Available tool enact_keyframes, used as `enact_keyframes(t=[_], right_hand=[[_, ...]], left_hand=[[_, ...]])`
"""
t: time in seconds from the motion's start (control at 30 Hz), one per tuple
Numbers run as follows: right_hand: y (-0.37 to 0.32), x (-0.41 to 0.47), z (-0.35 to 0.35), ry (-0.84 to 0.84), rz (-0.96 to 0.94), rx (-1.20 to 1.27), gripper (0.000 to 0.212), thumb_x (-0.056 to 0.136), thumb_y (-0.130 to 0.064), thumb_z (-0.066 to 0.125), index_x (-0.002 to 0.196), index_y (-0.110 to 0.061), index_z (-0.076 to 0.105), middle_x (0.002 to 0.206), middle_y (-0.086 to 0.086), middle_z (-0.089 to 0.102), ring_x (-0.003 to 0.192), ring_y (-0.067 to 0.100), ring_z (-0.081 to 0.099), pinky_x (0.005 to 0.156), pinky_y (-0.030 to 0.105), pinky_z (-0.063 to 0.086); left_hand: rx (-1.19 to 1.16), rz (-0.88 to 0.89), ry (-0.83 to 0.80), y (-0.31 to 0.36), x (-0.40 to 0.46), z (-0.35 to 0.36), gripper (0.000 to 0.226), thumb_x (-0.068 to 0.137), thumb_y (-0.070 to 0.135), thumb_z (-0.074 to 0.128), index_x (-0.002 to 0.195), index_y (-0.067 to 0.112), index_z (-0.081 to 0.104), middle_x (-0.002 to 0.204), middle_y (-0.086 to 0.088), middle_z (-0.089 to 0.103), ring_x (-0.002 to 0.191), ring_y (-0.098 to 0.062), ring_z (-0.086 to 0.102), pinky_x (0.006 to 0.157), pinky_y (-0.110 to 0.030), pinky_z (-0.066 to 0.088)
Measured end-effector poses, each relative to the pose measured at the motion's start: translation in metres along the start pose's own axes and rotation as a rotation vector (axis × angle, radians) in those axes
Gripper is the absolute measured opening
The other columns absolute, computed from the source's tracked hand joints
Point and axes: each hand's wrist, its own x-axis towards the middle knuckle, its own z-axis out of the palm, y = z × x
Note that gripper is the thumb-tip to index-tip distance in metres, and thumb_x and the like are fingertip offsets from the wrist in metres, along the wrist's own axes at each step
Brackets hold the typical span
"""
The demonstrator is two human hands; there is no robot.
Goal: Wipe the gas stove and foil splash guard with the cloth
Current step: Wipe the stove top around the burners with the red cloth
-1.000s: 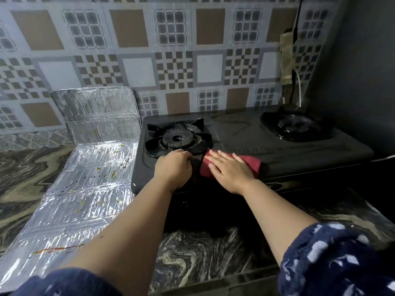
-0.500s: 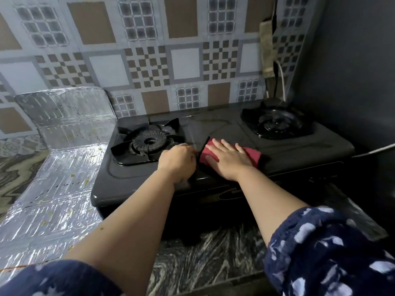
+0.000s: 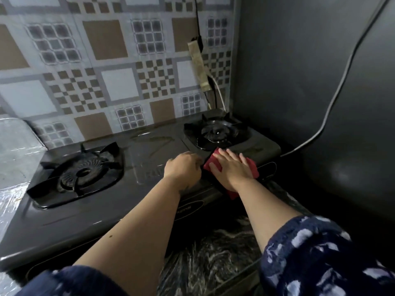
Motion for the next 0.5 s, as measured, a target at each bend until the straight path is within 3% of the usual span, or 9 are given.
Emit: enact_keyframes(t=[0.27, 0.5], right_hand=[[0.042, 0.020, -0.012, -0.007, 0.171, 0.001, 0.072, 0.092, -0.061, 0.021, 0.152, -0.021, 0.014, 0.162, -0.003, 0.002, 0.148, 0.015, -0.008, 0.118, 0.045, -0.010], [0.079, 0.055, -0.025, -0.009, 0.280, -0.033, 0.074, 0.092, -0.057, 0.025, 0.153, -0.017, 0.011, 0.162, 0.000, 0.001, 0.148, 0.018, -0.006, 0.119, 0.047, -0.005]], left_hand=[[-0.016, 0.087, -0.027, 0.027, 0.036, 0.012, 0.040, 0.090, 0.021, 0.043, 0.125, 0.033, 0.058, 0.136, 0.007, 0.052, 0.122, -0.018, 0.052, 0.096, -0.035, 0.039], [-0.010, 0.167, -0.041, 0.034, 0.061, 0.022, 0.039, 0.091, 0.021, 0.041, 0.125, 0.030, 0.059, 0.136, 0.010, 0.053, 0.120, -0.017, 0.053, 0.097, -0.034, 0.040]])
